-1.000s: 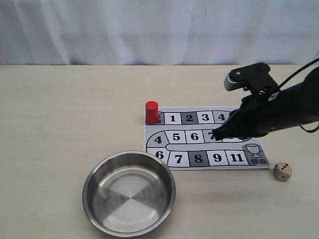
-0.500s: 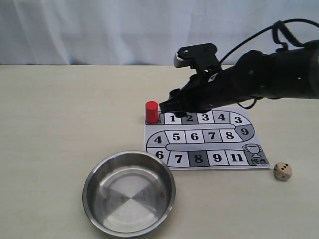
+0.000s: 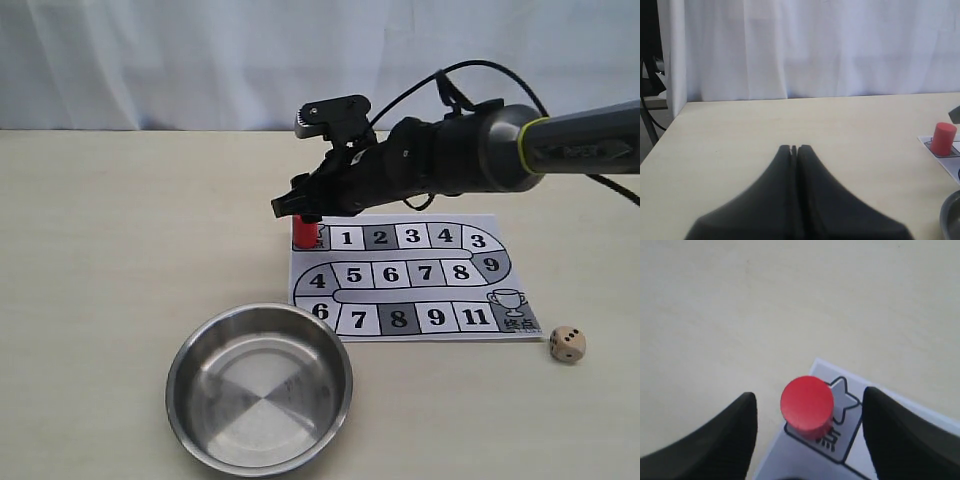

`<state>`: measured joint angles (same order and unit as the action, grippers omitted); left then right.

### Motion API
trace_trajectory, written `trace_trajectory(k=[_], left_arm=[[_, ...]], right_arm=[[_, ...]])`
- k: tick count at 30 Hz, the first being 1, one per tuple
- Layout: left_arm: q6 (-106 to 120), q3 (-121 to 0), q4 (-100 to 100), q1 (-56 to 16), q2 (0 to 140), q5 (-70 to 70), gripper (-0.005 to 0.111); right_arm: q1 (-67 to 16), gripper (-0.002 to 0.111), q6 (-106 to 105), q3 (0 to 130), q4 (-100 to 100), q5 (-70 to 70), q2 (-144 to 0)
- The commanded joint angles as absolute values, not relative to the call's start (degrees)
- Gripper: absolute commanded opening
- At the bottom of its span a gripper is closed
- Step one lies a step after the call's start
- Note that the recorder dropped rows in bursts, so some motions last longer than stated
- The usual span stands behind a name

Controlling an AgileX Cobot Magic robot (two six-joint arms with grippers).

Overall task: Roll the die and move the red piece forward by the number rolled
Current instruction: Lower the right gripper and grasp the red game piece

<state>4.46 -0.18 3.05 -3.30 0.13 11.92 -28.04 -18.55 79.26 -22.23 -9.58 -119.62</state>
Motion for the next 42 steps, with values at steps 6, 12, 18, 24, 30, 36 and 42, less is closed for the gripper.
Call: trace_trajectory(k=[6, 12, 18, 24, 30, 36, 42], left_arm=[[4.5, 0.0, 3.1, -3.4, 0.0, 11.2, 0.000], [4.5, 0.0, 3.1, -3.4, 0.0, 11.2, 0.000], [4.5, 0.0, 3.1, -3.4, 0.0, 11.2, 0.000], [4.5, 0.0, 3.1, -3.4, 0.0, 11.2, 0.000], [4.5, 0.0, 3.1, -3.4, 0.0, 11.2, 0.000], [4.5, 0.0, 3.1, -3.4, 0.0, 11.2, 0.000], [4.5, 0.0, 3.1, -3.4, 0.0, 11.2, 0.000]], right_arm=[[-28.1, 0.058, -18.4, 81.2, -22.3, -4.3, -124.3], [-29.9, 0.058, -18.4, 81.2, -22.3, -1.2, -125.6], [-30.1, 0.058, -18.4, 81.2, -22.3, 1.8, -126.6], [-30.1, 0.058, -18.4, 81.2, -22.3, 1.7, -127.7], [-30.1, 0.058, -18.4, 81.2, -22.3, 1.9, -128.9], [-30.1, 0.052, -18.4, 81.2, -22.3, 3.0, -129.9], [-30.1, 0.005, -18.4, 81.2, -22.3, 2.8, -128.6]])
